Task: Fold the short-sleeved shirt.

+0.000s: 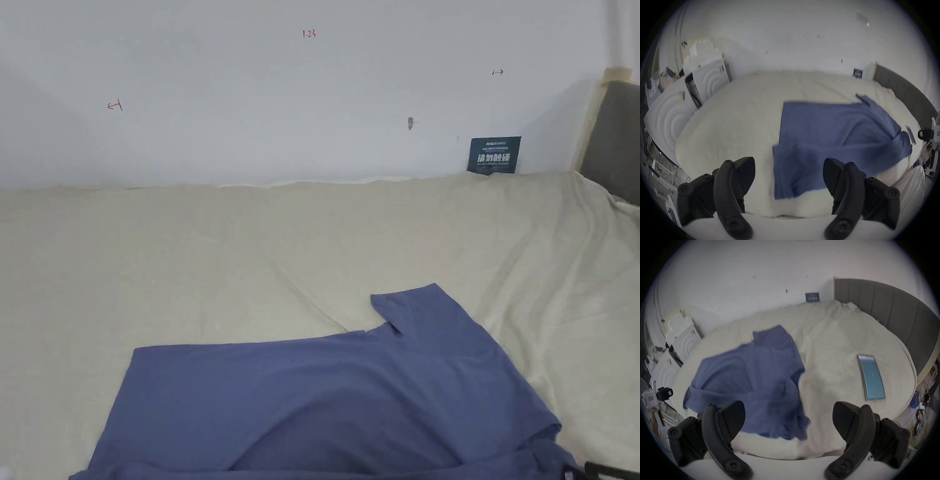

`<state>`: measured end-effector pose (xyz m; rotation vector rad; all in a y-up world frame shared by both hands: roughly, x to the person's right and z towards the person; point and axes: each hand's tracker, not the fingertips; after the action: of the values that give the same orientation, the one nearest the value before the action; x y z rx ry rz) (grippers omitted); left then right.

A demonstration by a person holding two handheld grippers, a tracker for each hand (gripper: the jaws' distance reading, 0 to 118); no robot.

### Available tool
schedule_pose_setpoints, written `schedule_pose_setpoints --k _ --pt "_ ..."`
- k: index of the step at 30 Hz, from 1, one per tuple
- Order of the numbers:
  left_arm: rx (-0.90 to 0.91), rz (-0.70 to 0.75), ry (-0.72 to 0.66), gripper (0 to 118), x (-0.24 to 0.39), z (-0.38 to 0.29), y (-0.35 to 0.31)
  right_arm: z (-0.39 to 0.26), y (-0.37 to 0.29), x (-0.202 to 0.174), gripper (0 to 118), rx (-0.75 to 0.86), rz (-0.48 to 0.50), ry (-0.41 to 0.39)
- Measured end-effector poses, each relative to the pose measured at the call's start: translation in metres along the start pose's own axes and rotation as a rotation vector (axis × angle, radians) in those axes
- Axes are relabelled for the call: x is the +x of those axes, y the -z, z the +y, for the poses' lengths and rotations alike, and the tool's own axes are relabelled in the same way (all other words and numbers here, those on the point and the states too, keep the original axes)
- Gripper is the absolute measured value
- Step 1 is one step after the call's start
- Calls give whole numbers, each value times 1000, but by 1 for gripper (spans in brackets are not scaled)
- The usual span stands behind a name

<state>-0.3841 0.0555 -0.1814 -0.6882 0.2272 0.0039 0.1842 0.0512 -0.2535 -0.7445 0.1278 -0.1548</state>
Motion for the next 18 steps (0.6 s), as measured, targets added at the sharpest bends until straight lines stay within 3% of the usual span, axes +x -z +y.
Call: schedule_pose_setpoints --k 3,4,5,6,7,9,11,12,18 --pt "78 -36 -40 84 15 21 -11 19 -2 -12 106 16 66 13" --pt "92 -56 -48 53 20 26 -12 24 -1 -17 90 22 80 13" --pt "123 -90 -46 13 31 32 -15 29 -1 -21 64 49 95 5" --pt "163 -78 -56 0 38 37 -13 31 0 -25 29 68 97 -3" --pt "168 -55 -80 0 42 40 -8 34 6 -29 1 63 89 -7" --pt "152 -64 -74 0 46 45 8 37 16 -34 1 81 65 18" --pt "156 -102 -65 0 52 48 18 43 29 -33 0 61 142 41" --pt "147 -109 -61 0 55 50 25 45 34 -34 0 65 127 50" --pt "87 -126 -50 0 70 57 53 83 84 -40 0 21 94 -20"
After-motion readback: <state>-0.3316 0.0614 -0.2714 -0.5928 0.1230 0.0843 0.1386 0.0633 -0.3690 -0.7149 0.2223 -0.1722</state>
